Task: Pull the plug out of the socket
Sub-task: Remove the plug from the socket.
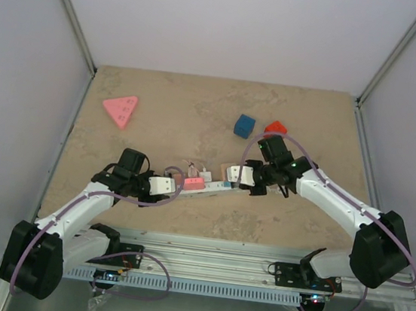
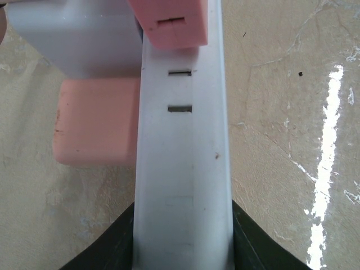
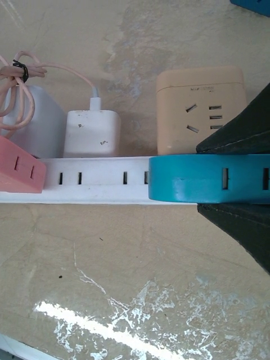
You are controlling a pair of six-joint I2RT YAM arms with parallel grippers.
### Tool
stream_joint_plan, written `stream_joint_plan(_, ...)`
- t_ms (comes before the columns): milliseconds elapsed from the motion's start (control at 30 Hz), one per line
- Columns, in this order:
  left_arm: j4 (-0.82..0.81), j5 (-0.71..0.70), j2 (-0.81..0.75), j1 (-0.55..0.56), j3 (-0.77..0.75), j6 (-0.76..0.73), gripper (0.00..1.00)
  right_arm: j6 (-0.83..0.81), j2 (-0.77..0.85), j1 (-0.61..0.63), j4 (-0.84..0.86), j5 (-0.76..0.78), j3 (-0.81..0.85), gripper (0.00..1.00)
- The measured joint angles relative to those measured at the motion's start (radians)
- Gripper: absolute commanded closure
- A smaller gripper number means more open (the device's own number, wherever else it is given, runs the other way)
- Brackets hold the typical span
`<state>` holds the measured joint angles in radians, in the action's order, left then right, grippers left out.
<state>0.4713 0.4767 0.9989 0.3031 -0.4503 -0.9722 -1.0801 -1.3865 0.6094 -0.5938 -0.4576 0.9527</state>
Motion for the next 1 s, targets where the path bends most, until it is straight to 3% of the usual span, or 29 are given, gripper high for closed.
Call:
stream_joint_plan(433, 0.005, -0.008, 0.000, 0.000, 0.001, 0.000, 1.00, 0.006, -0.034, 0.062, -0.049, 0.089, 0.058, 0.99)
stream_joint_plan(1000, -0.007, -0.007, 0.000, -0.004, 0.001, 0.003, 1.00, 0.011, -0.119, -0.010, -0.142, -0.010, 0.157, 1.00)
